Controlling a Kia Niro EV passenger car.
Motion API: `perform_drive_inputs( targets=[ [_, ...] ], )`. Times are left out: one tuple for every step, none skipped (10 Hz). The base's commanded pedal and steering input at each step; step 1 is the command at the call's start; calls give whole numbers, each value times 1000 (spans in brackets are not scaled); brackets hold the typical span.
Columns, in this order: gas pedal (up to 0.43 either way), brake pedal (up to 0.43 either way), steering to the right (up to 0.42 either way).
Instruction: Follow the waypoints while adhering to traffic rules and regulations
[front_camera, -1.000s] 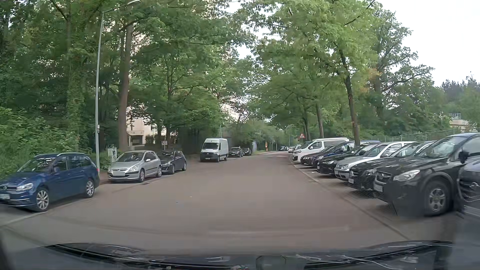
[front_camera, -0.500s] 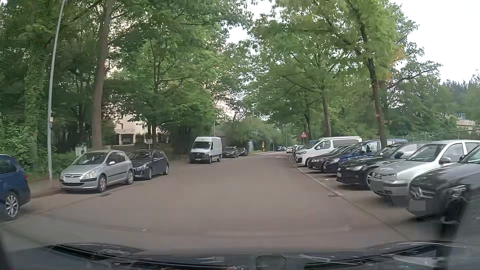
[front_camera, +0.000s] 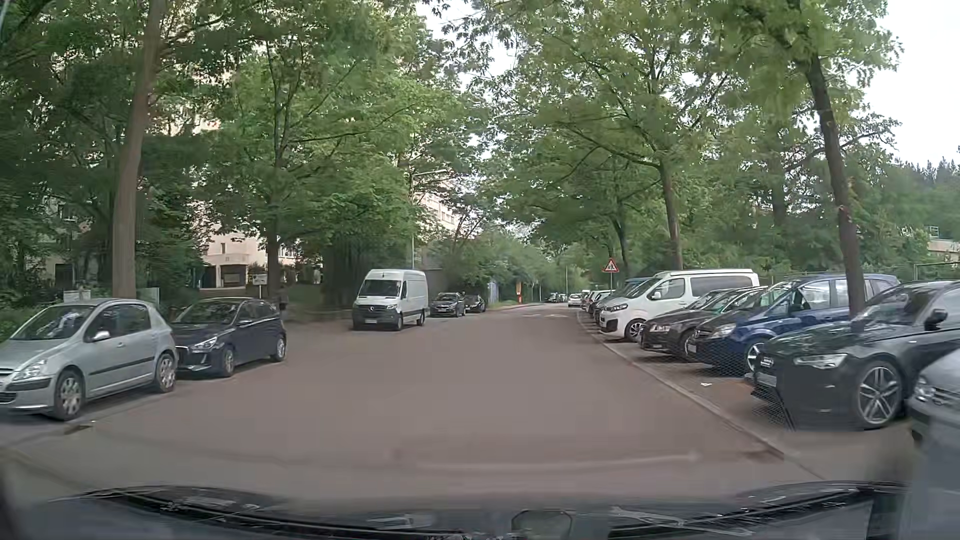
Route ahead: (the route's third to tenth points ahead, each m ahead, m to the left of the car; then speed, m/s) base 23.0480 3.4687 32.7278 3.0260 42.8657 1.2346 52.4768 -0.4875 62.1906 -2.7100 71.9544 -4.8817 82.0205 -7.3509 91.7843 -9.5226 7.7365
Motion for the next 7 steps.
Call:
perform_drive_inputs(
  targets=[
    [47,0,17],
    [59,0,17],
    [59,0,17],
    [59,0,17],
    [59,0,17],
    [59,0,17],
    [59,0,17]
  ],
)
